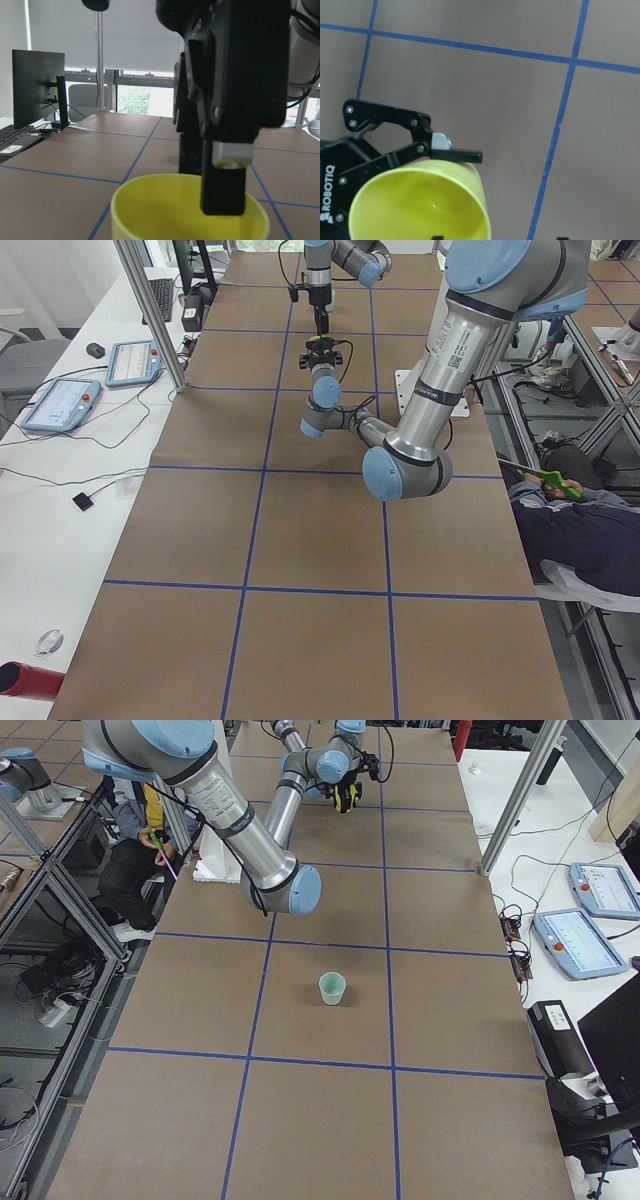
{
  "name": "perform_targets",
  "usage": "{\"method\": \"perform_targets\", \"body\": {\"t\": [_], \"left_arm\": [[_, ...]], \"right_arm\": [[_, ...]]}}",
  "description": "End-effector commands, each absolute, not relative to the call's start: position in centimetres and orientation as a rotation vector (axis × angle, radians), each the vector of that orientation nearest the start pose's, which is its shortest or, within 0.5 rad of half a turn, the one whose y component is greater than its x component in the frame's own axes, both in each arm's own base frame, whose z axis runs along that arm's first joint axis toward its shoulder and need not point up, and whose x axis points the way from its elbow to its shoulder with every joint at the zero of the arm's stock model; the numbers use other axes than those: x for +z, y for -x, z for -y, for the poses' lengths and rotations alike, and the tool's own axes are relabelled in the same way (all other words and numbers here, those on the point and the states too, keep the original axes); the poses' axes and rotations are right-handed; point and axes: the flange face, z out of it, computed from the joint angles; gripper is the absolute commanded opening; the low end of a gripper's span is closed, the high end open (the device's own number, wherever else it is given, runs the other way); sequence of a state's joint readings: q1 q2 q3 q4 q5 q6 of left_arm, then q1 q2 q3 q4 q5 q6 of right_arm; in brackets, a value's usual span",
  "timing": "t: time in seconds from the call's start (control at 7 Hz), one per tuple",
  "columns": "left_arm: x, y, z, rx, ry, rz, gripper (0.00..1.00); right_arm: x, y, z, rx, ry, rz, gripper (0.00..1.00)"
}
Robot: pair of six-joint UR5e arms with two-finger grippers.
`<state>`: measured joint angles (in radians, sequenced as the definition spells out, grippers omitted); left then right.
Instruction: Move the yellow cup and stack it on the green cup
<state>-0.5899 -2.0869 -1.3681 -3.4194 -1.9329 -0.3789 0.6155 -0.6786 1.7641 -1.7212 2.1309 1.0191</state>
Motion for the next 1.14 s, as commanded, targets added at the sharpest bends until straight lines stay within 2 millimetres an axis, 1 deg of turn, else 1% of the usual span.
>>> {"method": "perform_targets", "body": {"t": [0.0,0.14,0.43,0.57,0.71,0.86,1.0], "left_arm": [[27.68,-44.93,41.59,0.735,-1.575,-1.555,0.11],[27.68,-45.11,41.38,0.737,-1.572,-1.559,0.11],[27.83,-45.41,41.02,0.757,-1.592,-1.546,0.11],[27.83,-45.48,40.95,0.758,-1.591,-1.547,0.11],[27.83,-45.48,40.95,0.759,-1.593,-1.546,0.11],[27.83,-45.48,40.95,0.759,-1.593,-1.546,0.11],[27.71,-45.41,40.91,0.759,-1.596,-1.548,0.22]], "right_arm": [[5.62,48.27,43.95,-0.201,-0.065,1.04,0.66],[5.62,48.27,43.95,-0.202,-0.066,1.04,0.59],[5.59,48.27,43.93,-0.203,-0.065,1.042,0.58],[5.5,48.25,43.94,-0.203,-0.068,1.043,0.53],[5.49,48.26,43.93,-0.204,-0.066,1.043,0.4],[5.49,48.26,43.93,-0.202,-0.066,1.043,0.21],[5.5,48.25,43.94,-0.203,-0.068,1.043,0.0]]}}
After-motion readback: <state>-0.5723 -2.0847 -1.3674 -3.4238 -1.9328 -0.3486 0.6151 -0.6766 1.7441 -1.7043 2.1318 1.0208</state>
